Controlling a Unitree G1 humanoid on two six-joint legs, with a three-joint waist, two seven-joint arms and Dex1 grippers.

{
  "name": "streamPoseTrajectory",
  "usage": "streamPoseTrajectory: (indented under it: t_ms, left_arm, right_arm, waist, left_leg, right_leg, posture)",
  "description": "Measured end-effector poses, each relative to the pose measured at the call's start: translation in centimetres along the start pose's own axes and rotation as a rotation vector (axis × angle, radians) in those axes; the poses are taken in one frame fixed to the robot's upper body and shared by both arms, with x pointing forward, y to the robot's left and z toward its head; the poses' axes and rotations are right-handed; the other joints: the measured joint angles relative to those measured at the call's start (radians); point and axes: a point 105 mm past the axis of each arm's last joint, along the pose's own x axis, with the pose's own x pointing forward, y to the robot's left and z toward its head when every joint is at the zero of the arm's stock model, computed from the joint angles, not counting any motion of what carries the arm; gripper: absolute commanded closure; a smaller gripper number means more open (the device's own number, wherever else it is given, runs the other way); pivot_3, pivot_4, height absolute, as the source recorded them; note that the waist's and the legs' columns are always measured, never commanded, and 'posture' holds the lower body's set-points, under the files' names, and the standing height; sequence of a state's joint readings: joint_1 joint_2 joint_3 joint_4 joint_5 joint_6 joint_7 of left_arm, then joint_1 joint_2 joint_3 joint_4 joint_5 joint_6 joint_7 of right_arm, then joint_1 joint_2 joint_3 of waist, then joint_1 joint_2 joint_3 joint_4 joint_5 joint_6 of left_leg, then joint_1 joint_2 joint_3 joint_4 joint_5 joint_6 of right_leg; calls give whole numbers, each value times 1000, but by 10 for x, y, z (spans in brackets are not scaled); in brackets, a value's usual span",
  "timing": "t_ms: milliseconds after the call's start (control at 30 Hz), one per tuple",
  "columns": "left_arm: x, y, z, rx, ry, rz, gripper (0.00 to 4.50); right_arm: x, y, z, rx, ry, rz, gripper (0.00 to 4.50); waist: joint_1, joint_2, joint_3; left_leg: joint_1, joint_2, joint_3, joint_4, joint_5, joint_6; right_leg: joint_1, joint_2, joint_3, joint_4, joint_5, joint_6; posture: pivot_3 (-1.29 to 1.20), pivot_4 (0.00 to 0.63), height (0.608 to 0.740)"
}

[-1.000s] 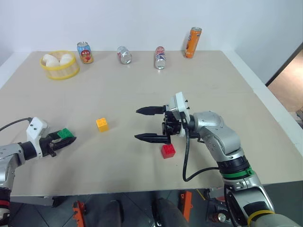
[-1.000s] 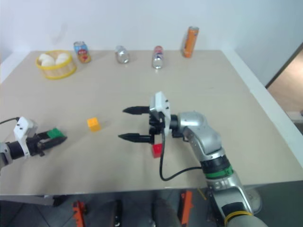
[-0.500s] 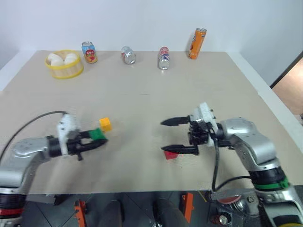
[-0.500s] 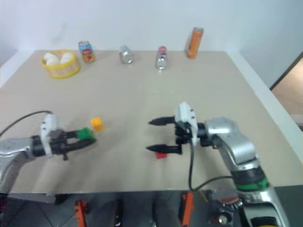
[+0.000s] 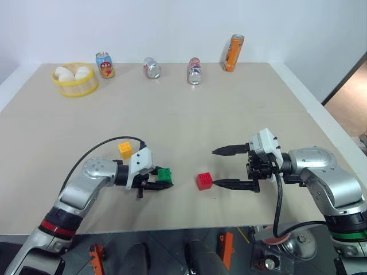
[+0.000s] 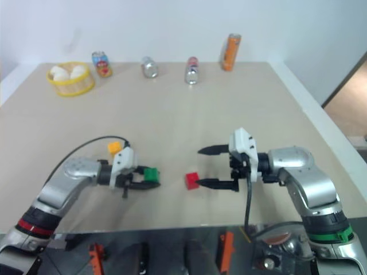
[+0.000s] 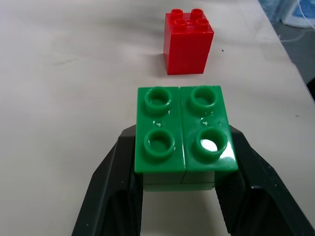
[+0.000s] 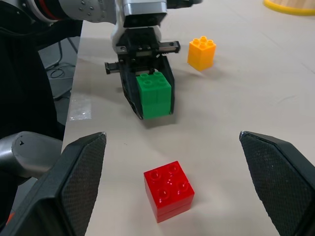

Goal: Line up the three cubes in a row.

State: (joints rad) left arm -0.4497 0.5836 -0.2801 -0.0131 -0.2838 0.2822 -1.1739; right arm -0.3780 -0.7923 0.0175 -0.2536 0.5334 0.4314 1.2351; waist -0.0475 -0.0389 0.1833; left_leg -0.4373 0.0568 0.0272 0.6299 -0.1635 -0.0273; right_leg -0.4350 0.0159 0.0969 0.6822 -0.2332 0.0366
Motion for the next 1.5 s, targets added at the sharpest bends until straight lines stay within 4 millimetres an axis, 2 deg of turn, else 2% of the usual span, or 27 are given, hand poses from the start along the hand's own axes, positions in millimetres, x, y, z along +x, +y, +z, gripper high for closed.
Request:
streamPoseTrajectory:
  t_ms: [167, 300, 667, 700, 900, 1000, 1100, 1233, 1367, 1500]
  left_arm:
    - [11, 1, -5, 9, 39, -69, 3148]
    - [13, -1, -7, 20, 64, -101, 3148]
    - [19, -1, -7, 46, 79, -94, 3148]
    - [19, -1, -7, 44, 80, -95, 2105]
    - [20, -8, -7, 27, 80, -117, 12]
    - [17, -6, -7, 26, 88, -100, 12]
    - [9, -4, -5, 3, 85, -68, 12]
    - [-8, 5, 24, -7, -18, 5, 12]
    - [-52, 31, 40, -16, -58, 167, 12]
    - [-98, 63, 29, -77, -46, 329, 12]
  right_arm:
    - [-1, 3, 5, -11, -14, -25, 0]
    - [-1, 4, 6, -11, -16, -35, 0]
    - [-1, 5, 4, 3, -16, -57, 0]
    - [-1, 5, 4, 3, -15, -57, 0]
    - [-1, 5, 5, 5, -19, -52, 0]
    - [-1, 5, 6, 1, -20, -50, 0]
    - [-1, 5, 8, -1, -27, -45, 0]
    - [1, 1, 18, -28, -57, -45, 0]
    - [10, -9, 31, -43, -138, -80, 0]
    - [24, -21, 44, -53, -214, -87, 0]
  waist:
    - [0, 0, 0]
    - [0, 0, 0]
    - [0, 0, 0]
    - [0, 0, 0]
    - [2, 0, 0]
    - [0, 0, 0]
    - [-1, 0, 0]
    - [-1, 0, 0]
    - [-3, 0, 0]
    - [-3, 1, 0]
  left_leg:
    - [0, 0, 0, 1, 0, 0]
    - [0, 0, 0, 1, 0, 0]
    - [0, -2, 0, 4, 0, 0]
    - [0, -3, 0, 4, 0, 0]
    - [0, -5, 0, 4, 2, 2]
    - [0, -5, 0, 5, 3, 3]
    - [0, -5, 0, 5, 3, 4]
    - [-1, -5, 0, 4, 3, 4]
    - [0, -4, -1, 2, 3, 4]
    - [0, -4, -1, 2, 3, 4]
  right_leg:
    - [0, 0, 1, 0, 0, 0]
    - [0, 0, 1, 0, -1, -2]
    - [2, -2, 1, 0, -1, -2]
    - [2, -3, 1, 0, -1, -2]
    - [3, -4, 2, 0, -1, -1]
    - [3, -4, 3, 0, 0, 0]
    - [2, -4, 3, 0, 0, 0]
    - [1, -4, 3, 0, 0, 0]
    - [0, -2, 2, 0, 1, 0]
    - [0, -2, 1, 0, 0, 0]
  posture:
    - [0, 150, 740]
    - [0, 150, 740]
    - [0, 150, 740]
    - [0, 150, 740]
    - [0, 150, 740]
    - [0, 150, 740]
    - [0, 150, 740]
    - [0, 150, 740]
    - [0, 150, 740]
    - [0, 150, 740]
